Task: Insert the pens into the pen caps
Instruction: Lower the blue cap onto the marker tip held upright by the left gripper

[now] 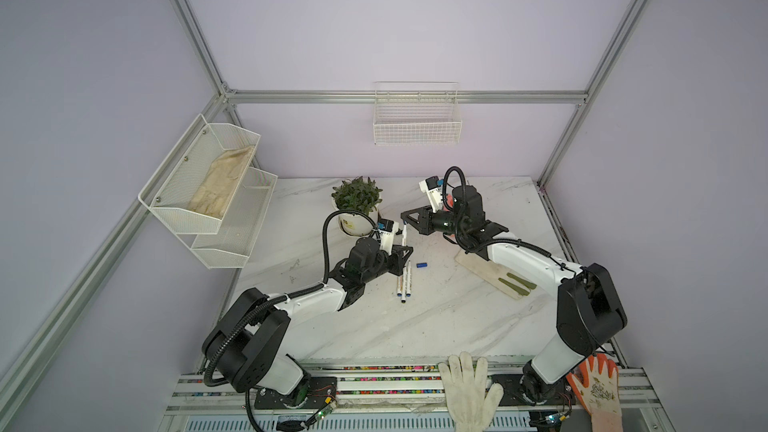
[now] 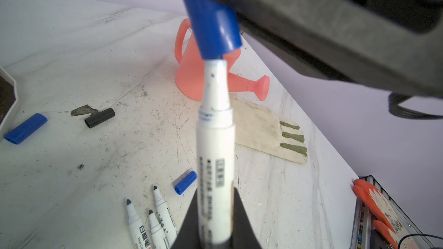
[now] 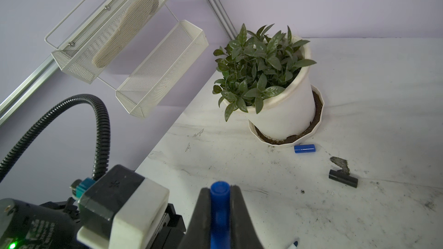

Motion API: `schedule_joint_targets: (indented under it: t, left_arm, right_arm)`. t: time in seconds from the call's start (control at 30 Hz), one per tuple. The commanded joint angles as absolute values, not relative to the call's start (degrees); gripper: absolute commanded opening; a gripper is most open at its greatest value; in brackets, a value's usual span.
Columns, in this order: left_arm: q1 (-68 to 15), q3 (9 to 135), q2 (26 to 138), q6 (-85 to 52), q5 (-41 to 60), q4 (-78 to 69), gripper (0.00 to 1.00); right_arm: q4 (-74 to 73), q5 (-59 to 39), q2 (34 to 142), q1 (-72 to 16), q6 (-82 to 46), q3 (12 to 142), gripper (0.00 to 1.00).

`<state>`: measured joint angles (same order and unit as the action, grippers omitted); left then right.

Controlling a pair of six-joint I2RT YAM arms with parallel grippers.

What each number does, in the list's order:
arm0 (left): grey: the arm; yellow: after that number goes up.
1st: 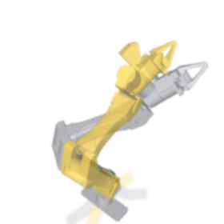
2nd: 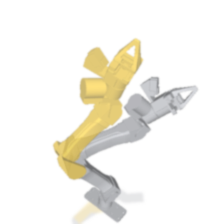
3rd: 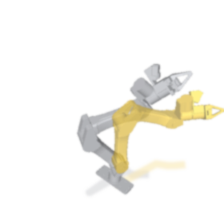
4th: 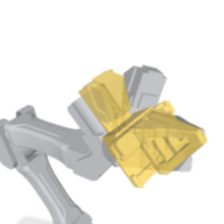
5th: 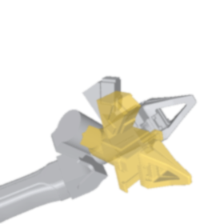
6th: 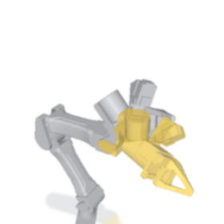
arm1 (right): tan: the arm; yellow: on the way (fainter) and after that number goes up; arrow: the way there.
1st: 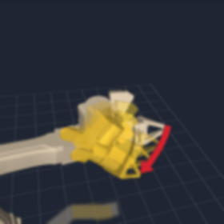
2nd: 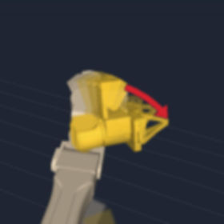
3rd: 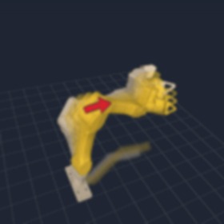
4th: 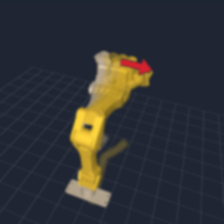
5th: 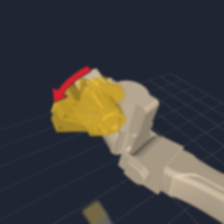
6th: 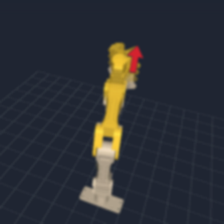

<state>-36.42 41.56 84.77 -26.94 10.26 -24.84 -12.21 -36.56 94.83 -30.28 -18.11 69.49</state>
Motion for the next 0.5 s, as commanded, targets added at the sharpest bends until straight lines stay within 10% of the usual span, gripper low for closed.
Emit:
schedule_joint_targets:
  t: [0.0,0.47]
  left_arm:
    - [-36.56,46.07,85.12,-27.13,10.12,-28.70,0.00]
    - [-35.12,50.09,87.36,-29.60,10.75,-36.67,0.00]
  right_arm:
    - [-12.00,-38.55,94.58,-30.60,-17.36,69.51,0.00]
    - [-8.64,-40.46,92.46,-30.74,-15.64,68.28,0.00]
